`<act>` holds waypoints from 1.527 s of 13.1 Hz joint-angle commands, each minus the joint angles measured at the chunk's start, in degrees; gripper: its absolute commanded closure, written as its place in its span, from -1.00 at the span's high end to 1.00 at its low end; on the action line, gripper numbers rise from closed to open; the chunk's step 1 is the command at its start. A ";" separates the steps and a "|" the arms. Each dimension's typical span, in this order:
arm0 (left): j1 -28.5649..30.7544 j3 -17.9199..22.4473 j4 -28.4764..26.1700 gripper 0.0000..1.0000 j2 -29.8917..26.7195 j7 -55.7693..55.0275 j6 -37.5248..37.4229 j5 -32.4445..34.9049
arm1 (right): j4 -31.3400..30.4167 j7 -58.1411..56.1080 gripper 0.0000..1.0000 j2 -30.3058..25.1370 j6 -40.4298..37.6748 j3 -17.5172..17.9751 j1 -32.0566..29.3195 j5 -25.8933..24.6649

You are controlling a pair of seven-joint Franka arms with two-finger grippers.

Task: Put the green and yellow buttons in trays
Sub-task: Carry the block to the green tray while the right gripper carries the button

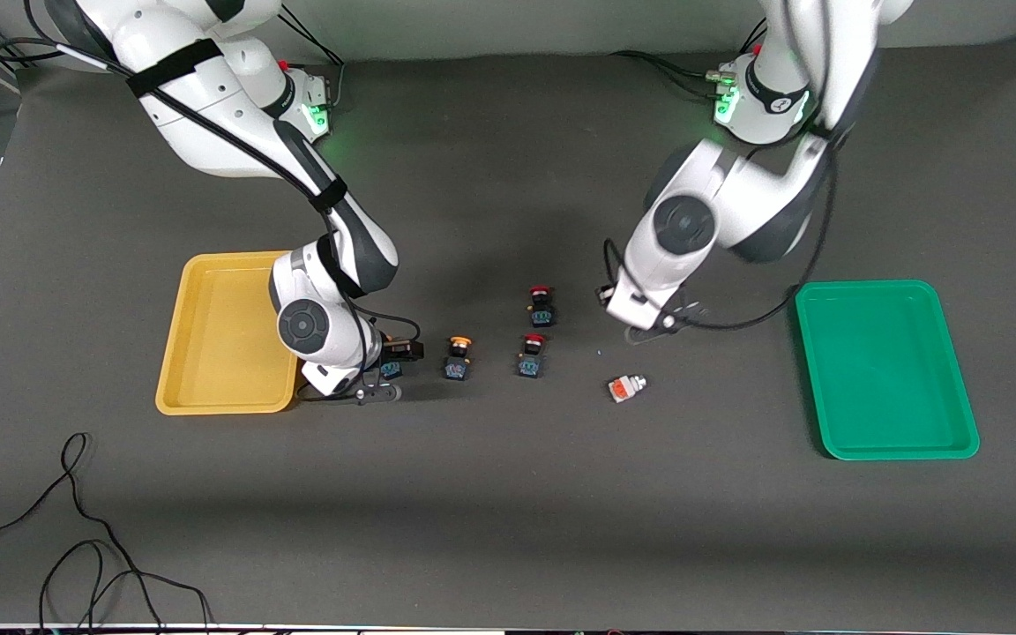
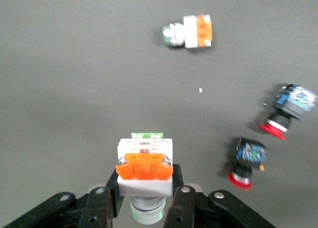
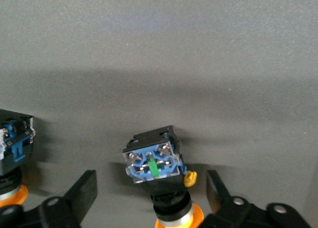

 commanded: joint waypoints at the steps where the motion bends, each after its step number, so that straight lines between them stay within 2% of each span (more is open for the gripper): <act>1: 3.01 -0.21 1.22 -0.46 -7.43 4.37 -9.99 0.18 | 0.16 1.07 -0.81 0.07 0.94 -1.07 0.86 -0.02; 2: 5.29 -0.04 1.32 -0.46 -8.84 9.71 -12.11 0.18 | 0.25 1.16 -1.00 -0.28 0.94 -1.07 0.86 -0.02; 5: 17.66 -0.04 2.46 -0.46 -10.44 31.22 -16.95 0.35 | 0.25 1.51 -1.00 -2.91 0.24 -1.07 0.60 0.42; 7: 26.02 -0.04 2.82 -0.47 -9.91 44.16 -17.14 0.88 | 0.34 5.61 -1.00 -6.15 -2.56 -1.16 0.51 0.51; 10: 34.21 -0.04 2.47 -0.47 -6.68 54.13 -13.73 4.90 | 0.69 11.09 -1.00 -13.18 -9.05 -1.68 -0.10 0.51; 12: 36.68 -0.04 2.12 -0.46 -2.29 54.94 -8.82 7.64 | 0.78 10.83 -1.00 -18.19 -15.29 -4.75 -0.45 0.60; 14: 38.44 -0.04 1.50 -0.46 4.47 54.77 -1.01 9.84 | 0.95 9.61 -1.00 -23.11 -21.88 -7.82 -0.37 0.51; 16: 39.33 0.05 1.24 -0.48 10.45 53.45 5.68 9.93 | 0.78 2.62 -1.00 -26.72 -26.64 -12.91 -0.28 0.42; 18: 39.06 0.67 1.24 -0.48 14.77 50.39 10.70 9.93 | 0.52 -5.48 -1.00 -28.31 -29.63 -19.15 -0.19 0.42; 20: 39.15 0.76 1.50 -0.47 17.06 49.50 11.60 10.28 | -0.88 -11.38 -1.00 -28.32 -29.82 -23.29 -0.19 0.51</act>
